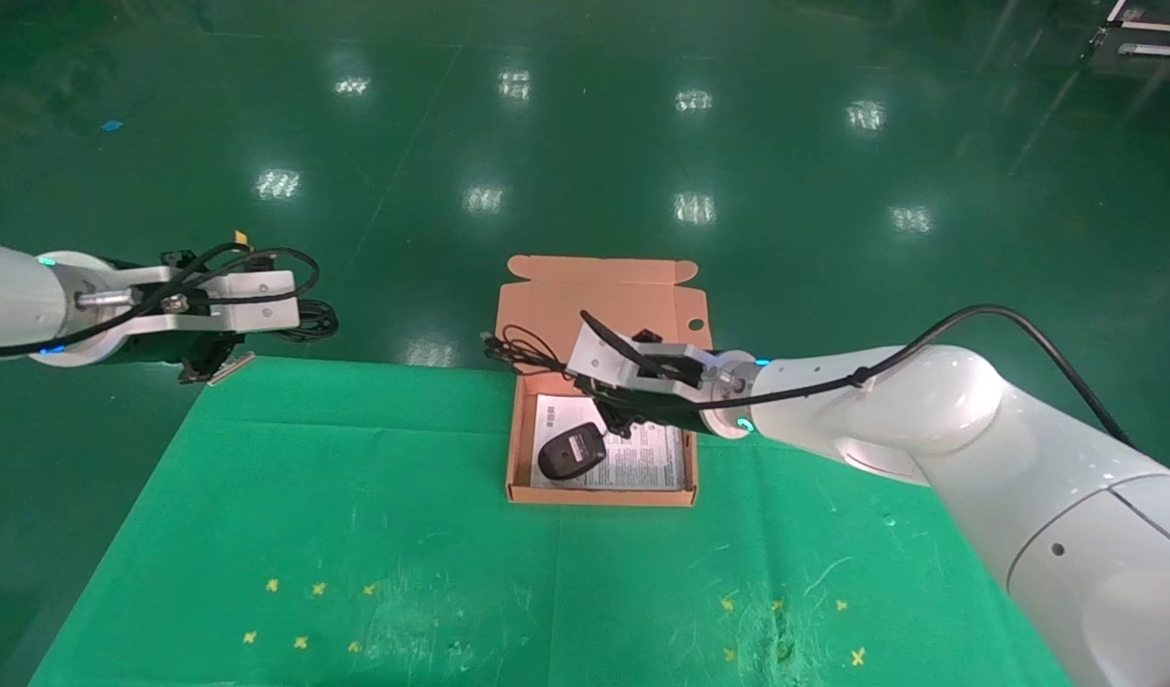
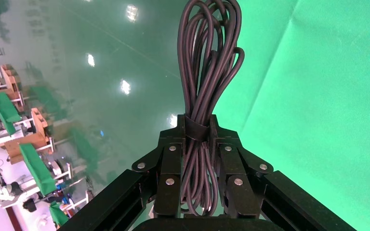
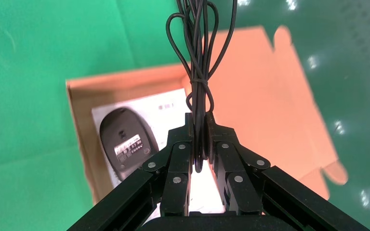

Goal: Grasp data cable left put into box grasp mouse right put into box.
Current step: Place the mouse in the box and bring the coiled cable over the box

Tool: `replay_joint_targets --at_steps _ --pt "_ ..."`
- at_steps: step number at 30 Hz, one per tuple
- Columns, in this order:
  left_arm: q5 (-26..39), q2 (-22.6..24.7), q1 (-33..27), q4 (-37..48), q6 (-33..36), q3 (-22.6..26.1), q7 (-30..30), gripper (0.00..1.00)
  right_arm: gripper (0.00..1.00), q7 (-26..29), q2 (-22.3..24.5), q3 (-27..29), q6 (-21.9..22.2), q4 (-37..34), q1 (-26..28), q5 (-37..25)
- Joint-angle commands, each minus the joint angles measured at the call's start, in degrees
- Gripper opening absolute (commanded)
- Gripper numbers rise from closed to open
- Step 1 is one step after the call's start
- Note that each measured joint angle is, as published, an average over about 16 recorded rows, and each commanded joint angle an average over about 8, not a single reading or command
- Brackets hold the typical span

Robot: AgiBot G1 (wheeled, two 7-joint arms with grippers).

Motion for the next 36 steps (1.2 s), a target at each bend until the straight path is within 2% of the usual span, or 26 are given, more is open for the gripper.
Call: replay_joint_targets --at_steps 1,5,12,18,29,36 --pt "0.0 -0.02 -0.01 -0.01 0.01 0.0 0.0 0.0 0.52 1.09 -0.06 -0.71 0.24 -1.3 -0.04 0.65" --pt "-0.03 0.22 0.14 0.02 -0.14 0.05 0.03 0.0 1.0 1.64 0.46 -1.59 0.35 -1.52 -0.2 1.13" --pt "-1.57 3.54 1.9 2.84 -4.33 0.14 0.86 0.0 1.0 2.5 2.04 -2.57 0.52 0.04 -0.63 1.16" --pt "-5.4 9.79 3.6 11.8 -11.78 -0.01 4.47 0.0 1.0 2.92 5.31 -2.8 -0.33 1.25 -0.38 0.91" --pt "-13.61 23.8 6.93 32.1 -30.01 -0.14 18.13 0.0 1.0 2.89 17.49 -2.31 -1.11 7.91 1.97 -0.13" --pt "-21.68 27.08 8.43 36.7 -36.47 2.3 27.15 0.0 1.0 5.09 25.2 -2.61 -1.54 14.64 2.41 -1.29"
